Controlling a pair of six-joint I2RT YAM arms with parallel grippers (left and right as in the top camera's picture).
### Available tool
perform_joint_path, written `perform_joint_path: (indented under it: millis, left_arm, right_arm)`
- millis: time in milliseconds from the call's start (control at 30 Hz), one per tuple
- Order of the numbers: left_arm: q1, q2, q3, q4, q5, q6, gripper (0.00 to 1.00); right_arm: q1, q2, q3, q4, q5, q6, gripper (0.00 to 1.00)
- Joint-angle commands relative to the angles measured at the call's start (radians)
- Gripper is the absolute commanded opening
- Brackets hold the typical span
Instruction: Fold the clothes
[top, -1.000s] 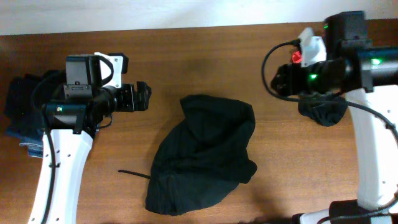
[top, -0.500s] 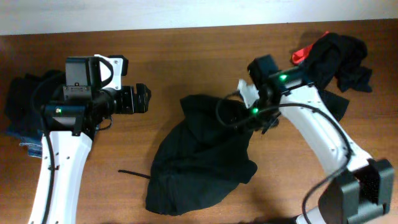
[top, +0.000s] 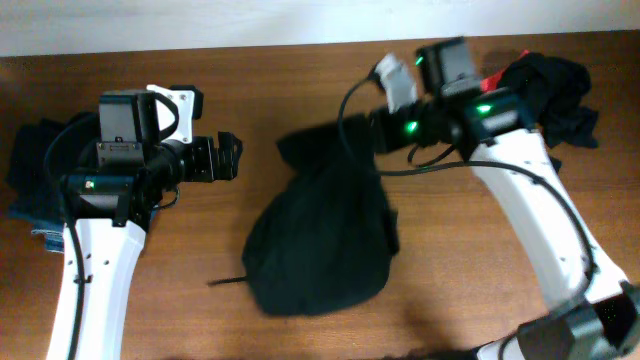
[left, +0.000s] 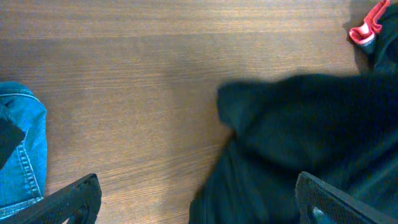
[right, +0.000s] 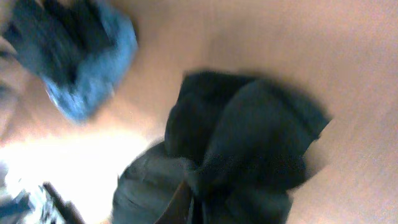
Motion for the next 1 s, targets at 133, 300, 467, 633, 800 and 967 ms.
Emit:
perform_joint_path:
  millis: [133, 300, 467, 633, 800, 967]
  left_arm:
    - [-0.002, -0.016, 0.018, -0.002, 0.005, -0.003, 0.99]
    - [-0.001, -0.016, 0.018, -0.002, 0.005, -0.003, 0.99]
    - [-0.003, -0.008, 0.018, -0.002, 0.005, -0.002, 0.99]
    - [-0.024, 0.043, 0.015, -0.002, 0.008, -0.002, 0.99]
    - [-0.058, 0.126, 0.015, 0.001, 0.008, -0.002, 0.99]
    - [-0.062, 0.155, 0.018, 0.014, 0.028, -0.002, 0.99]
  right_arm:
    - [-0.120, -0.067, 0.185, -0.031, 0.184, -0.016, 0.04]
    - [-0.156, -0.045, 0.183, -0.169, 0.373, 0.026, 0.07]
    - [-0.163, -0.027, 0.183, -0.262, 0.469, 0.104, 0.57]
    - [-0.140, -0.027, 0.183, -0.340, 0.353, 0.111, 0.71]
    - [-0.079, -0.024, 0.147, -0.388, 0.352, 0.112, 0.79]
    - [0.029, -0.013, -0.039, -0.268, 0.389, 0.112, 0.80]
